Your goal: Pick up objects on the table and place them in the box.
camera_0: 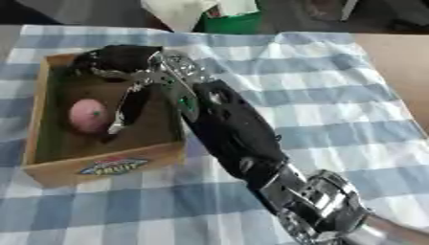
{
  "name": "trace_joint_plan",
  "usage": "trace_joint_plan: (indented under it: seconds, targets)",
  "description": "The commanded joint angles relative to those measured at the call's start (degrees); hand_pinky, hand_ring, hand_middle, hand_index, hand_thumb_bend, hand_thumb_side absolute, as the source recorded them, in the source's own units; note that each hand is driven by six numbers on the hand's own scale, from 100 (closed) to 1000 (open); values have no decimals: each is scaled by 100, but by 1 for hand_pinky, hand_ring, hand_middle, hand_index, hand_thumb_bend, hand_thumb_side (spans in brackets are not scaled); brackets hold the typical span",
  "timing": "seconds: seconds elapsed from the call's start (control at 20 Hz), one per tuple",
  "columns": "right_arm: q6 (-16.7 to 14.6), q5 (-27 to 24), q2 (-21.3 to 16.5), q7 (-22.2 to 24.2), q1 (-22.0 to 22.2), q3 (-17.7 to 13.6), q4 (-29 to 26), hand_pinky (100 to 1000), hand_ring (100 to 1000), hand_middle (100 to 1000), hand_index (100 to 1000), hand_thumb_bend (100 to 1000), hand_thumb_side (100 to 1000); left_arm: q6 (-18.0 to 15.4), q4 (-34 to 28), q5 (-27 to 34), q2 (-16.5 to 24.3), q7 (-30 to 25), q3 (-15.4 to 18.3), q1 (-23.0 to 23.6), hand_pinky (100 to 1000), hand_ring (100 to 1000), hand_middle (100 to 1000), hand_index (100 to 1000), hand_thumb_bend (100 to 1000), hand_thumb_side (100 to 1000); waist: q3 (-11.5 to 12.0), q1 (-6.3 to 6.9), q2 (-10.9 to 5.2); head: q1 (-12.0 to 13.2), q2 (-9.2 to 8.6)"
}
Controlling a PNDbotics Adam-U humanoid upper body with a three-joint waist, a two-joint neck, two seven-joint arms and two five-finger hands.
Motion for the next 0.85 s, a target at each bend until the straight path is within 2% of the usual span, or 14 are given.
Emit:
trace_joint_plan:
  seconds: [0.05, 0.2, 0.35, 0.45, 0.65, 0.85]
  targets:
    - [121, -466, -213, -12, -155, -80, -410, 884, 926, 869, 999, 716, 564, 8, -99, -21, 122, 11, 23, 10, 513, 384, 569, 797, 173, 570, -18, 52, -150, 43, 38]
    - [359, -1219, -458, 68, -129, -137, -860, 901, 919, 856, 994, 703, 637, 11, -99, -45, 116, 37, 45, 31, 513, 383, 569, 797, 175, 570, -51, 60, -169, 121, 52]
    - [828, -2172, -754, 215, -91, -184, -1425, 910, 914, 844, 983, 682, 680, 15, -99, -75, 109, 58, 62, 62, 513, 383, 569, 797, 174, 569, -95, 77, -195, 219, 74]
    - [1174, -2743, -947, 323, -56, -209, -1798, 916, 910, 834, 973, 668, 678, 18, -99, -93, 109, 75, 72, 87, 513, 383, 569, 797, 174, 569, -130, 90, -221, 294, 96]
    - [1768, -3591, -1250, 504, 67, -305, -2453, 917, 904, 823, 970, 657, 700, 25, -99, -119, 121, 97, 75, 108, 511, 383, 569, 796, 174, 571, -181, 111, -286, 380, 126]
    - [2254, -4267, -1732, 294, 227, -413, -2999, 912, 895, 809, 974, 639, 740, 23, -99, -156, 128, 152, 108, 154, 511, 384, 569, 796, 173, 570, -269, 125, -361, 514, 166]
